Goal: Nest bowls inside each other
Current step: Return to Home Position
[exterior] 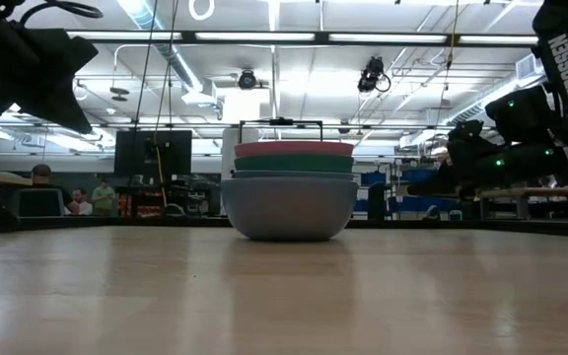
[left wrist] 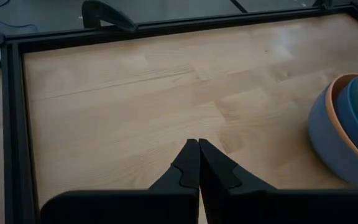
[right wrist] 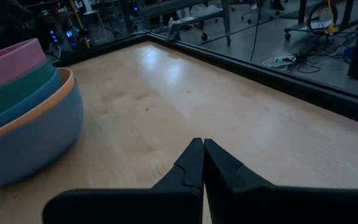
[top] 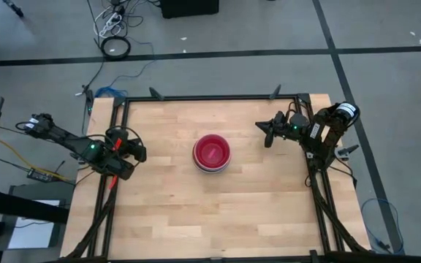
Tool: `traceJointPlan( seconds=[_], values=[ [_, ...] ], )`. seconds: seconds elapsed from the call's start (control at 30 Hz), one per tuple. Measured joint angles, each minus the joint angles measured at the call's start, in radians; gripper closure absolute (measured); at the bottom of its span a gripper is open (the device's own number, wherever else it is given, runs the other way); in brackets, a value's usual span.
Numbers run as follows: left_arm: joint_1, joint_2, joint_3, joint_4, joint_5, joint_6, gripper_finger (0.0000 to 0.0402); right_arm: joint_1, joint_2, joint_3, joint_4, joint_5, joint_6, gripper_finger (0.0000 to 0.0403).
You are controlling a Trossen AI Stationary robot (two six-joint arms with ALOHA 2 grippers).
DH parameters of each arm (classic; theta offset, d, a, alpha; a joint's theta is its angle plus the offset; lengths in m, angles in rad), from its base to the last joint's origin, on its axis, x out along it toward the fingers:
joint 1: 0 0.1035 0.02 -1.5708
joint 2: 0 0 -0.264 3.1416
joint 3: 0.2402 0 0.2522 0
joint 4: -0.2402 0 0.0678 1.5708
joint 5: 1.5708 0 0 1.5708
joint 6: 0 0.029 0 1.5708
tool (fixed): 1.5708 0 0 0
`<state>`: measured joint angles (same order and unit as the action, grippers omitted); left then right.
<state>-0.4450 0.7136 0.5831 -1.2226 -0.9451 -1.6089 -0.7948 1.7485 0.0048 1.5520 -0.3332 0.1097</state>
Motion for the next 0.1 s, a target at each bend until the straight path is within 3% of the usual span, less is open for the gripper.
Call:
traceJointPlan(
  seconds=[0.1],
  values=[
    [0.0, 0.0, 0.0, 0.0, 0.0, 0.0, 0.0396, 0.0, 0.0, 0.0, 0.0, 0.0, 0.0, 0.0403]
  ],
)
